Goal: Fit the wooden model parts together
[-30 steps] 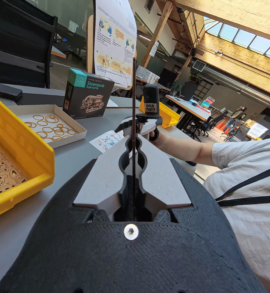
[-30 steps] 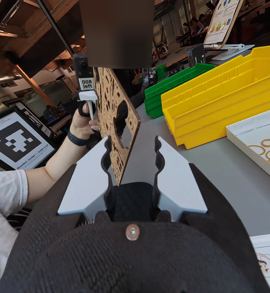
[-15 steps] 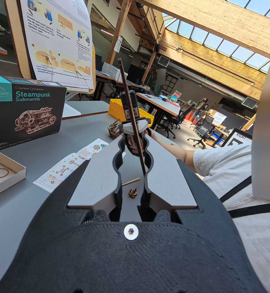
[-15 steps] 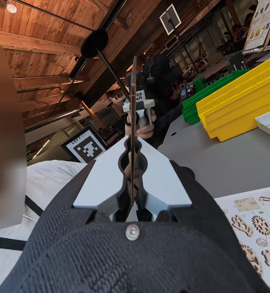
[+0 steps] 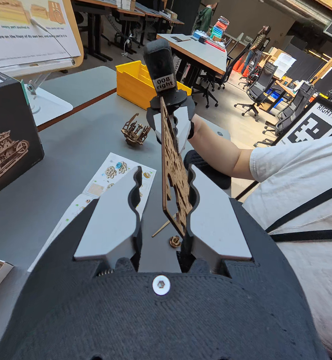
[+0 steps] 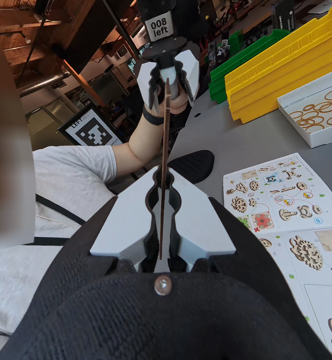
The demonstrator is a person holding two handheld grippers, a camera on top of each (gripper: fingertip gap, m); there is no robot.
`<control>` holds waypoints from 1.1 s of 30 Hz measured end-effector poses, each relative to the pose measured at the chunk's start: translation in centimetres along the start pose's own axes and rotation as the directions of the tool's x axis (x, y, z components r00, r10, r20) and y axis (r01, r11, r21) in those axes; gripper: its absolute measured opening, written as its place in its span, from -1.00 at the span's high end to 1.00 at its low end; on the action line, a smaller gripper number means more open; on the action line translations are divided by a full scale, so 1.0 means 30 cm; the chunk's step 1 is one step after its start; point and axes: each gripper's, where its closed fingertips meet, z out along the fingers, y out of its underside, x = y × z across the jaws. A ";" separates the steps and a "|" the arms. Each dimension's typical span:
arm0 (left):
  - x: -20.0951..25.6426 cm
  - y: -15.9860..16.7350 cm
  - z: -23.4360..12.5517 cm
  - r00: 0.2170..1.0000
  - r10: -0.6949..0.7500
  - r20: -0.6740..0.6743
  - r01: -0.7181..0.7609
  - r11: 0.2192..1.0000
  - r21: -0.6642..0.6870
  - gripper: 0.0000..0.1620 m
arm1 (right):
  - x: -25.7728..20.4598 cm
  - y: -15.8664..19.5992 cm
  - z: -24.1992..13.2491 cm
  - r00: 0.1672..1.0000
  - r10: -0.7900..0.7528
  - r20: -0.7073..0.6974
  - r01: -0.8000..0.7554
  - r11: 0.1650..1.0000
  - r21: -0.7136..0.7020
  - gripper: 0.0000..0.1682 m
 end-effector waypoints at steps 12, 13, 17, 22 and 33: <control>-0.030 0.049 0.180 0.977 -0.119 -0.176 0.085 0.978 -0.188 0.99 | 0.064 0.076 -0.088 0.995 0.042 -0.092 -0.050 0.995 -0.089 0.99; -0.030 0.055 0.185 0.975 -0.114 -0.188 0.078 0.979 -0.188 0.99 | 0.064 0.076 -0.099 0.995 0.053 -0.082 -0.060 0.995 -0.082 0.99; -0.057 0.054 0.191 0.972 -0.105 -0.208 0.077 0.987 -0.140 0.99 | 0.082 0.070 -0.136 0.993 0.057 -0.102 -0.063 0.997 -0.055 0.99; -0.110 0.058 0.205 0.962 -0.113 -0.249 0.091 0.991 -0.097 0.99 | 0.123 0.069 -0.148 0.989 0.044 -0.139 -0.053 0.997 -0.063 1.00; -0.260 0.154 0.191 0.909 -0.274 -0.315 0.267 0.961 -0.066 1.00 | 0.257 0.126 -0.091 0.970 0.205 -0.132 -0.209 0.978 -0.016 0.98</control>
